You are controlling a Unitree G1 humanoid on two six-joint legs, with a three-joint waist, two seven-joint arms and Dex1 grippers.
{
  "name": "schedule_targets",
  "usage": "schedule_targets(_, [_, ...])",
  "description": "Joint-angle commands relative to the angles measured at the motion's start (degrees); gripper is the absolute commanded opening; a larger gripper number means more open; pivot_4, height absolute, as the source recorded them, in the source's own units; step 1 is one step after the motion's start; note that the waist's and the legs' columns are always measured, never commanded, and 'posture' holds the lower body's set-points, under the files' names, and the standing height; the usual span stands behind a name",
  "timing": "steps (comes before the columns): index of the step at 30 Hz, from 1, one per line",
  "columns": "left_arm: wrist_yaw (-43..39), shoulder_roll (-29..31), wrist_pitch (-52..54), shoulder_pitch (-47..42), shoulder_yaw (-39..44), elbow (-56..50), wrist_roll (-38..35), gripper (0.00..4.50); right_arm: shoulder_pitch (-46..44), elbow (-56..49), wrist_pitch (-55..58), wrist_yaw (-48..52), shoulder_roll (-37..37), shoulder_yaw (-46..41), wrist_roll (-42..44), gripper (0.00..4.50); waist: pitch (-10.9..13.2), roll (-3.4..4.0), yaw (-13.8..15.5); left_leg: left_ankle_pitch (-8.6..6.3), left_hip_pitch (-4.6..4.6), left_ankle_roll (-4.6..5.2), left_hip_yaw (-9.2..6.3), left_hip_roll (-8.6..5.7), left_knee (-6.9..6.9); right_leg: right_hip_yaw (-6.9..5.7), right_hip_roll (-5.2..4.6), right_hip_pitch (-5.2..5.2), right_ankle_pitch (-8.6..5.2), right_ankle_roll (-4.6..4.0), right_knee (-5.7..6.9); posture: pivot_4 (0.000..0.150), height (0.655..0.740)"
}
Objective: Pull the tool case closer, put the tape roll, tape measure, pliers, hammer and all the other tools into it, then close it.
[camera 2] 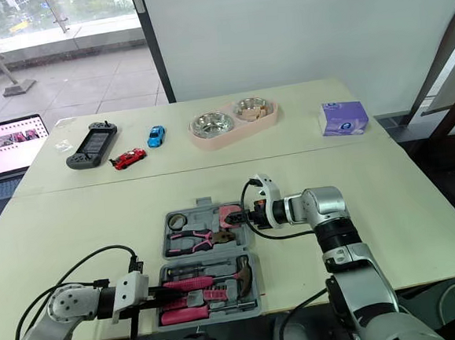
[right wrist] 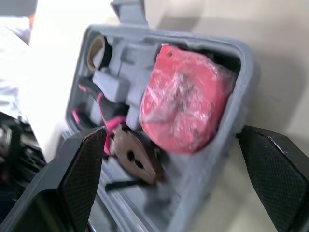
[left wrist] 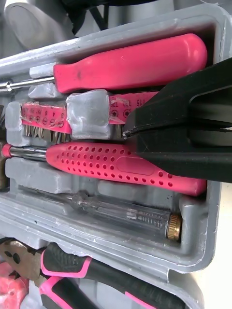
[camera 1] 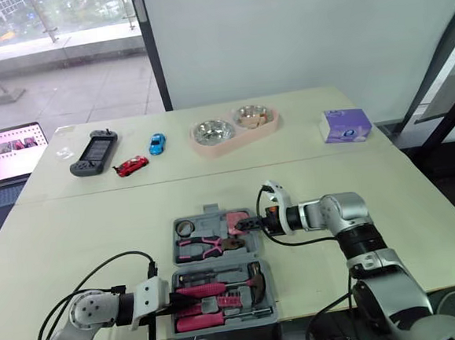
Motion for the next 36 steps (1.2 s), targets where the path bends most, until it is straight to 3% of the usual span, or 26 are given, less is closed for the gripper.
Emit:
schedule_targets(1, [0.80,2.07,2.03,1.29,-1.31,6.11,5.47,0.00,-2.31,3.21,-0.60,0.52,1.86,-2.14,2.12,4.46,-0.01,0.01,-0.38,0.00,0.01,0.00,0.00,0.00,0.00,0.01,0.00,0.00,0.00,0.00,0.01,0.150,0.7239])
schedule_targets(6, [0.87,2.83,2.50,0.73,-1.54,5.43,5.11,0.00,-3.03,4.99,-0.73,3.01,2.26,-3.16,3.24,4.46,-0.01,0.03,-0.85,0.00,0.02,0.01,-0.01,0.00,-0.01,0.02,0.01,0.00,0.00,0.00,0.05,0.150,0.7239])
schedule_targets(18, [1.75,3.74,5.86,-0.42,0.19,2.17,3.49,0.00,-1.83,-2.62,-0.37,10.70,-1.50,-0.63,6.14,4.46,0.01,0.05,-0.91,0.00,-0.02,0.01,-0.04,0.01,-0.02,0.03,0.03,-0.05,0.00,0.00,0.05,0.150,0.7239])
schedule_targets(33, [3.15,7.90,21.42,6.53,11.49,-19.78,-7.57,0.00,-1.51,-3.86,-1.58,13.04,-3.00,0.67,6.95,4.46,0.32,-0.20,-0.82,0.00,-0.45,0.00,-0.15,0.03,-0.02,0.02,0.09,-0.34,0.00,0.00,-0.03,0.150,0.7239])
schedule_targets(36, [3.44,8.23,26.27,8.33,16.22,-24.05,-12.51,0.00,-1.08,-4.60,-1.64,13.41,-3.31,0.82,7.17,4.46,0.38,-0.24,-0.81,0.00,-0.47,0.00,-0.14,0.02,-0.02,0.02,0.09,-0.35,0.00,0.00,-0.06,0.150,0.7239])
